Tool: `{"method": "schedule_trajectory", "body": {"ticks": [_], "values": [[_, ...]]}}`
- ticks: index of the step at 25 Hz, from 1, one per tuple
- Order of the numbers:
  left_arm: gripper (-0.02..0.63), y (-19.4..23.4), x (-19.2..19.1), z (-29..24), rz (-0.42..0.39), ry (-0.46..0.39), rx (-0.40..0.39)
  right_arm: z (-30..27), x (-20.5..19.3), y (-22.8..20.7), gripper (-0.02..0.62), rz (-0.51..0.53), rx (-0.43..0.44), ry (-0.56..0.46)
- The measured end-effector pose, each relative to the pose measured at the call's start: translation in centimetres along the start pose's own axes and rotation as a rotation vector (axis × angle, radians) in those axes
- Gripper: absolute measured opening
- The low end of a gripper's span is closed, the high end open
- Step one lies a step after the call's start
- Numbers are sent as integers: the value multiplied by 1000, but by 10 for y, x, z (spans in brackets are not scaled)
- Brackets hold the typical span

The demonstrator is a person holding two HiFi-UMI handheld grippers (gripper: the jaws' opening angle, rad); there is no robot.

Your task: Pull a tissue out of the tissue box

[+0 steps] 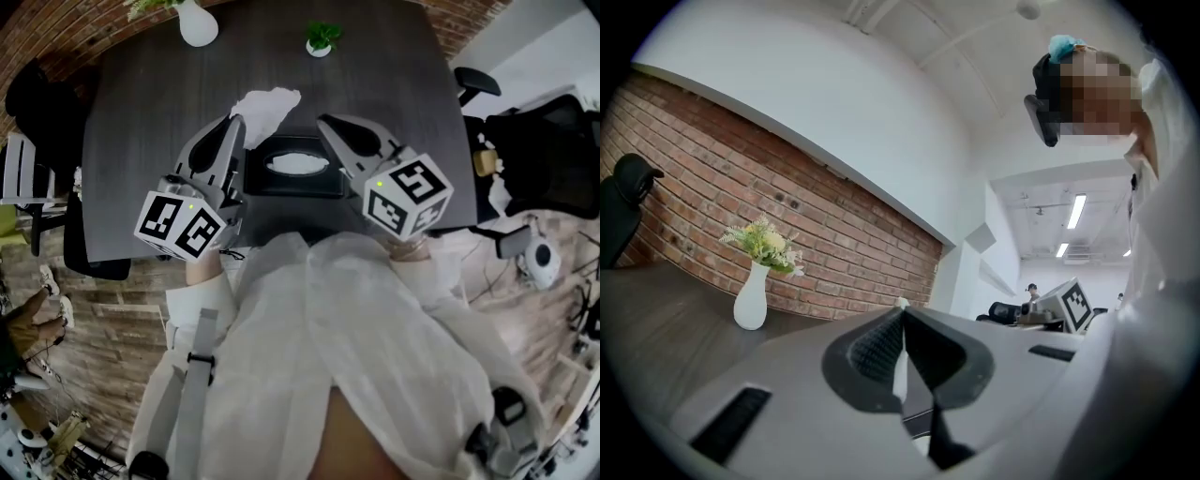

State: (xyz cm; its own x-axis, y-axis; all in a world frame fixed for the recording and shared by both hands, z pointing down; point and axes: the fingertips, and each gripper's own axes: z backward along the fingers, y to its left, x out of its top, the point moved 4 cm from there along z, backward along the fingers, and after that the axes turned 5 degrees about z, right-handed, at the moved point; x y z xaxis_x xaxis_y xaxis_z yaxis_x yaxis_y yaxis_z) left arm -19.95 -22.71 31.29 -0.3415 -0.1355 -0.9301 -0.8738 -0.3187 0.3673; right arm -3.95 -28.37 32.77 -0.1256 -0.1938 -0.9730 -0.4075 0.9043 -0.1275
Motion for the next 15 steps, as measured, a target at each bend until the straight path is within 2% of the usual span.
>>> {"method": "schedule_trajectory", "body": {"ticks": [7,15], "values": [[5,-4,-10,1,12,0,-22,-1,-11,1,5,-15,16,16],[5,-3,-13,3,11,3,-30,0,-13,0,4,-25,-8,0]]}}
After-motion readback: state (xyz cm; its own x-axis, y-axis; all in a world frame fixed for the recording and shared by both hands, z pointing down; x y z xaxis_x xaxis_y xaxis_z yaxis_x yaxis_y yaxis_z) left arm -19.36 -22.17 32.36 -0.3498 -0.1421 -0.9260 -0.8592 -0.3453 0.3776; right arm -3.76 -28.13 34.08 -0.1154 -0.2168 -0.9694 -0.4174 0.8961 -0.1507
